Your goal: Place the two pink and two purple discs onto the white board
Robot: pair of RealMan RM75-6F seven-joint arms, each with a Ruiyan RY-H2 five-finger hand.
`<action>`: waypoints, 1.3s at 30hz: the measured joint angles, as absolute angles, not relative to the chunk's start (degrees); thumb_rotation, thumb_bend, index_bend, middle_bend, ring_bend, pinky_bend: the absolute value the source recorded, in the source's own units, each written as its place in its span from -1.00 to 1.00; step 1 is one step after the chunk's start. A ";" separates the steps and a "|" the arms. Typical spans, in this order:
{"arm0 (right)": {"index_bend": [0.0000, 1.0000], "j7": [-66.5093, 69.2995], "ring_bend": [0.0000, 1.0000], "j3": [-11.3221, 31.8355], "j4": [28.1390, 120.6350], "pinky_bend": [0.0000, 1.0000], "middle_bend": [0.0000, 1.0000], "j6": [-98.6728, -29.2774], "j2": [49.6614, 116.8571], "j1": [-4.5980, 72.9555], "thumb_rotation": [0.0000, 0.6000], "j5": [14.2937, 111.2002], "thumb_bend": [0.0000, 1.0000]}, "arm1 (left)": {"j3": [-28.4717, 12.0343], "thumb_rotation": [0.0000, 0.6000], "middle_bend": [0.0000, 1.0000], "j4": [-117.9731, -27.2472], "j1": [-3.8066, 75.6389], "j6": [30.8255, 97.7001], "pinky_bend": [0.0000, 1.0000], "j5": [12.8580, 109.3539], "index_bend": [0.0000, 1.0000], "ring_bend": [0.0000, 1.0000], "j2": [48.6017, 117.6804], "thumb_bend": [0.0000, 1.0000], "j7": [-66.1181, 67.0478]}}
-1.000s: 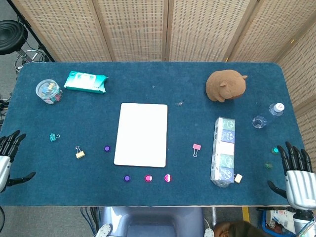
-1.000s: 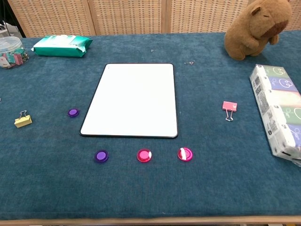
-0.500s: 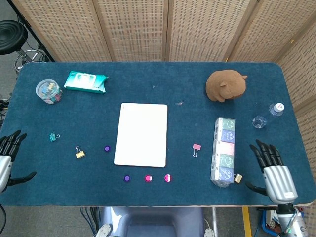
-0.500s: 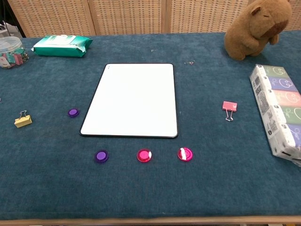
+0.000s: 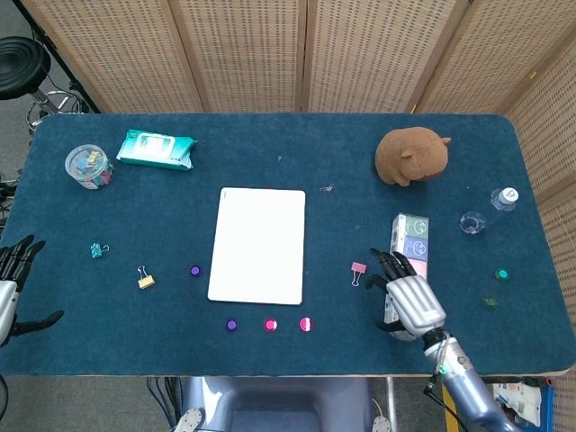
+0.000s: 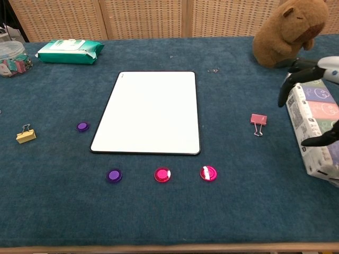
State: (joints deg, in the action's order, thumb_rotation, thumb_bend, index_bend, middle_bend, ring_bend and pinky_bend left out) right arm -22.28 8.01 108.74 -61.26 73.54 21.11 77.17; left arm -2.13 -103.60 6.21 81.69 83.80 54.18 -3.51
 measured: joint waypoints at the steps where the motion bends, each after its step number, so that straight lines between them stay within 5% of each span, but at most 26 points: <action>1: -0.23 -23.85 -1.00 8.23 108.81 -1.00 -1.00 -60.65 74.44 21.87 1.00 75.86 -0.85 | -2.13 1.00 -1.00 -103.52 6.24 81.61 -1.00 83.82 -1.00 -1.00 54.12 -1.00 -3.76; 7: -0.21 -32.03 -1.00 8.74 108.96 -1.00 -1.00 -58.73 79.79 25.65 1.00 69.53 -0.82 | -1.92 1.00 -1.00 -103.14 6.49 81.02 -1.00 84.33 -1.00 -1.00 53.84 -1.00 -4.65; 14: -0.13 -36.39 -1.00 7.72 108.22 -1.00 -1.00 -58.09 85.46 28.59 1.00 63.37 -0.51 | -1.89 1.00 -1.00 -103.06 6.45 81.01 -1.00 84.42 -1.00 -1.00 53.65 -1.00 -5.31; 39: -0.14 -41.53 -1.00 5.64 106.75 -1.00 -1.00 -59.87 91.79 35.19 1.00 51.93 -0.51 | -1.95 1.00 -1.00 -102.98 6.62 80.69 -1.00 84.13 -1.00 -1.00 53.48 -1.00 -5.61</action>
